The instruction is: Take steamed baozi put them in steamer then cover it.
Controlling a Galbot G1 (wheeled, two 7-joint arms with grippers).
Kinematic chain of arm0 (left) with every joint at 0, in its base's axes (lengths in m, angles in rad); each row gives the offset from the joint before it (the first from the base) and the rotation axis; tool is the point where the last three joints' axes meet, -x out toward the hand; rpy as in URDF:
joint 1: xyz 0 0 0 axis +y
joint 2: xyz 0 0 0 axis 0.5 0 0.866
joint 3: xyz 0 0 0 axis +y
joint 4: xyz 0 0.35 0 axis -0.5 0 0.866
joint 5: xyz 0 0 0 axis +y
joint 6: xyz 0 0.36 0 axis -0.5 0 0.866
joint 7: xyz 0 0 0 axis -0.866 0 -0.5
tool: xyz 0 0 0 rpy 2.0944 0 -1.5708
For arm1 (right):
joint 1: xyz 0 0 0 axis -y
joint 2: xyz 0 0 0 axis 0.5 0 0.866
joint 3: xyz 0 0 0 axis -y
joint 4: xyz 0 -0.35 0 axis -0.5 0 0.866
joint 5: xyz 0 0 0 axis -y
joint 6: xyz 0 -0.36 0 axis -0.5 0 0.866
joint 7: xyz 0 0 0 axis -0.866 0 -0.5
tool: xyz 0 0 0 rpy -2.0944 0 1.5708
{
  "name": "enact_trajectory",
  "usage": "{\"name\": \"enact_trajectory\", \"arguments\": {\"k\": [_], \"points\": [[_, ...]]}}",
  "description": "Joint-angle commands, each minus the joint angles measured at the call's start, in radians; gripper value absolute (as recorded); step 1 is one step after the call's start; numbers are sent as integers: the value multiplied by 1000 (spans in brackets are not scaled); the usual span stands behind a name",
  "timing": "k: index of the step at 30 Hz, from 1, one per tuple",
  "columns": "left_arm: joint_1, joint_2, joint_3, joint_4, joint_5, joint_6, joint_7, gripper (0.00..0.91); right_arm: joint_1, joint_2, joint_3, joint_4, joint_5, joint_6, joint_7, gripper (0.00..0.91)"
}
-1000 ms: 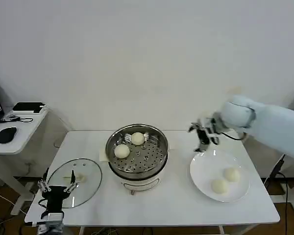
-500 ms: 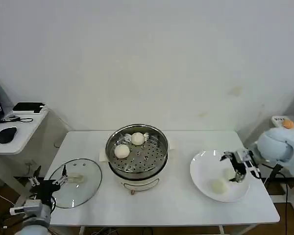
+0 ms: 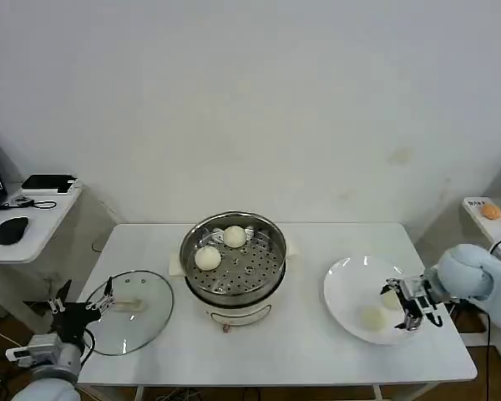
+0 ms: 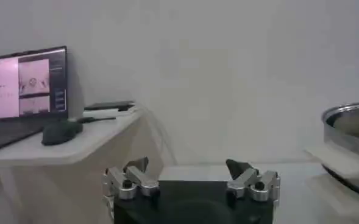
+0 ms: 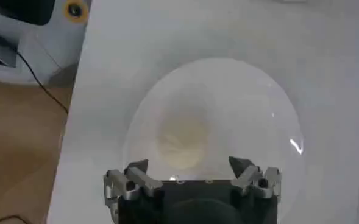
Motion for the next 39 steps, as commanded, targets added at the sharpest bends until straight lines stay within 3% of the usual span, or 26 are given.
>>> {"name": "enact_trajectory", "arguments": {"k": [1,12,22,26,31,39], "points": [[-4,9,-17,-11,-32,18,5,907,-126,82,93,-80,-41,-24,24,907],[-3,3,-14,-8,-13,23,4,907,-139,142,80,-157,-54,-20,25,907],[-8,-2,-8,-3,0,21,3,907,-124,166,74,-178,-46,-43,27,756],[-9,-3,-7,-4,0,21,3,907,-116,160,70,-173,-18,-54,20,736],[-9,-4,-5,-6,3,20,5,907,-93,147,57,-158,21,-63,11,635],[-12,-5,-3,-9,0,21,3,907,52,114,-14,-134,63,-66,-10,635]]}}
